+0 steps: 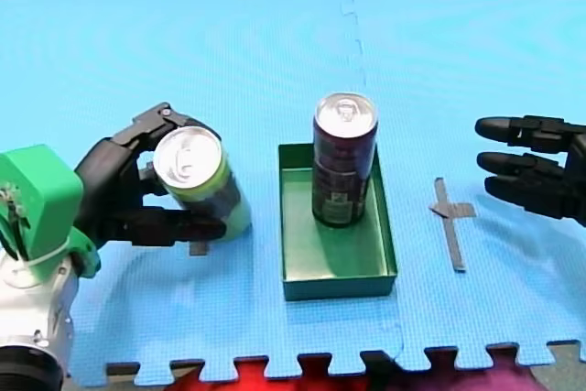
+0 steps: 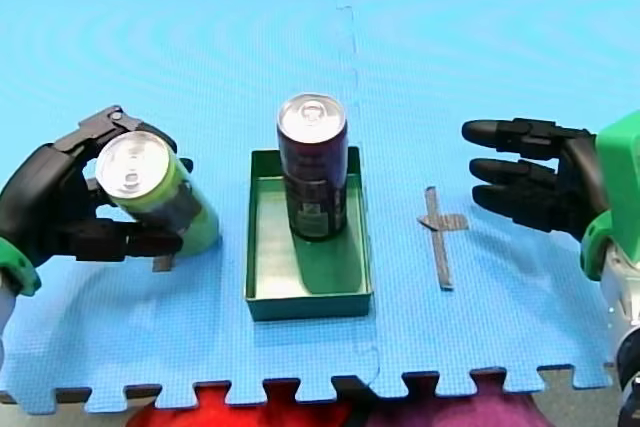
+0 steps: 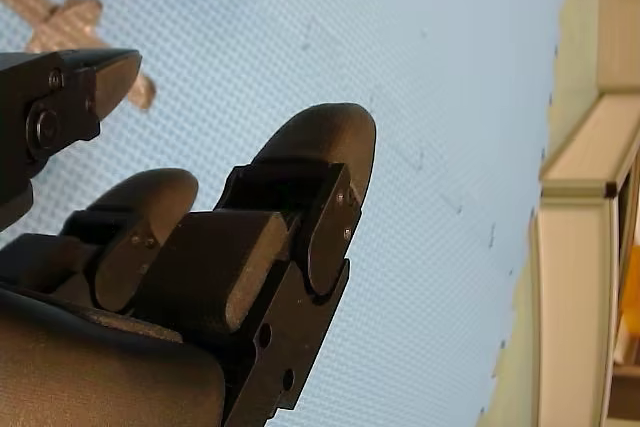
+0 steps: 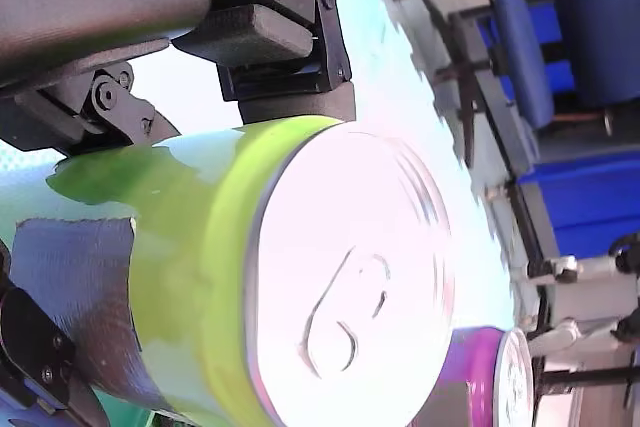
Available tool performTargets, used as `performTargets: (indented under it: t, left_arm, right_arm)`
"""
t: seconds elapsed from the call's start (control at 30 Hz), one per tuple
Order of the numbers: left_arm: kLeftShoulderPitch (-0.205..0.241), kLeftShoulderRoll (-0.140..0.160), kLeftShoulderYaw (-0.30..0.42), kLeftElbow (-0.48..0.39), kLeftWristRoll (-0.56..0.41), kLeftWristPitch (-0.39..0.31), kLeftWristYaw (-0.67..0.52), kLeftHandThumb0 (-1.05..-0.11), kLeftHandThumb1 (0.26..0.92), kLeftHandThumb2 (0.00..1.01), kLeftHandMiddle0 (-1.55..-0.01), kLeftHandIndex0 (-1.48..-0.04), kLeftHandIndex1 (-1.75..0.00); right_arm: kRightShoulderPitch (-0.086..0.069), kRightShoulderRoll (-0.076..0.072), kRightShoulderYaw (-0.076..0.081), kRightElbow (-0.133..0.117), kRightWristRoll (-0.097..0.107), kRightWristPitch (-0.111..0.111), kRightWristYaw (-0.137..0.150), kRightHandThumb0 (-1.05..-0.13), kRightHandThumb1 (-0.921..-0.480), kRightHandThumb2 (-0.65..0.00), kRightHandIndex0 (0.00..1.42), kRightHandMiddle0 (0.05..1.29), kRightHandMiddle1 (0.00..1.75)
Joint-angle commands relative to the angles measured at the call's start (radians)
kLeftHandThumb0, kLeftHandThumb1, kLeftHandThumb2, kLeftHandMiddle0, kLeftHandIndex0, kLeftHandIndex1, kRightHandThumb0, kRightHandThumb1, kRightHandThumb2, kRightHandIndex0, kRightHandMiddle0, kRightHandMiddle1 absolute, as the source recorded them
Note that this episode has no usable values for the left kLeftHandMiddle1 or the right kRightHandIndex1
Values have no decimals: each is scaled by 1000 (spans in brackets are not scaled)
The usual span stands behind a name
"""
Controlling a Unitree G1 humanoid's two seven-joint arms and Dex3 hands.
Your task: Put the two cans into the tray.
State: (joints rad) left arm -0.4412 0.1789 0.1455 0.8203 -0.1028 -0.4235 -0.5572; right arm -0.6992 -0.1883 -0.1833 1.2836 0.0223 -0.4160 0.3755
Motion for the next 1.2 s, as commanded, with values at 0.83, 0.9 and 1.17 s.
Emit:
performTargets:
  t: [0.83, 0.9, 1.17]
  left_arm:
    - [209, 54, -67, -708, 54, 312, 34, -477, 797, 6, -956, -637, -1746]
    - [217, 53, -67, -748, 49, 340, 39, -480, 798, 6, -956, -639, -1746]
    - [228, 59, -65, -884, 45, 460, 61, -479, 798, 4, -955, -638, -1746]
  right_arm:
    - [17, 5, -15, 1, 16, 1, 19, -574, -804, 0, 717, 1068, 3]
    - [19, 6, -15, 1, 16, -1, 19, -576, -804, 0, 719, 1067, 3]
    - [19, 7, -14, -1, 15, 0, 19, -580, -805, 0, 718, 1066, 1]
